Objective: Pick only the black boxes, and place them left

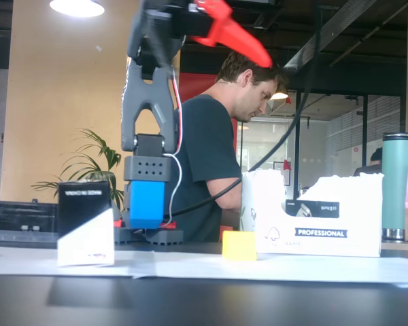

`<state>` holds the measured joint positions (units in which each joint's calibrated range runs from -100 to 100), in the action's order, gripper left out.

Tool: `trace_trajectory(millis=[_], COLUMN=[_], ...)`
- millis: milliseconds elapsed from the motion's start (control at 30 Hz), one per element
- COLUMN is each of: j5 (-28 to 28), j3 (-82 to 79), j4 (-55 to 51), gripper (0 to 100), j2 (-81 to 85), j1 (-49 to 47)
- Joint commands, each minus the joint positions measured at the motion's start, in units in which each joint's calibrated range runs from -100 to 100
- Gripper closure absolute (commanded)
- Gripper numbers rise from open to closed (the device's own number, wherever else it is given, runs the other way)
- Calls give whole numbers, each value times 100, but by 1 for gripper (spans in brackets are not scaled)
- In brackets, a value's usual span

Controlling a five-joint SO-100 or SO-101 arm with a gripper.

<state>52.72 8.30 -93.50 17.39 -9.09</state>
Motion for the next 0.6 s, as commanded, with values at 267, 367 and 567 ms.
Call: trace_trajectory(millis=[267, 367, 567], j5=[265, 270, 286], j3=[-369, -971, -1264], j4=[717, 1687, 2633], gripper=[47, 47, 47], j2=[462, 462, -36], j1=[1528, 1632, 1641])
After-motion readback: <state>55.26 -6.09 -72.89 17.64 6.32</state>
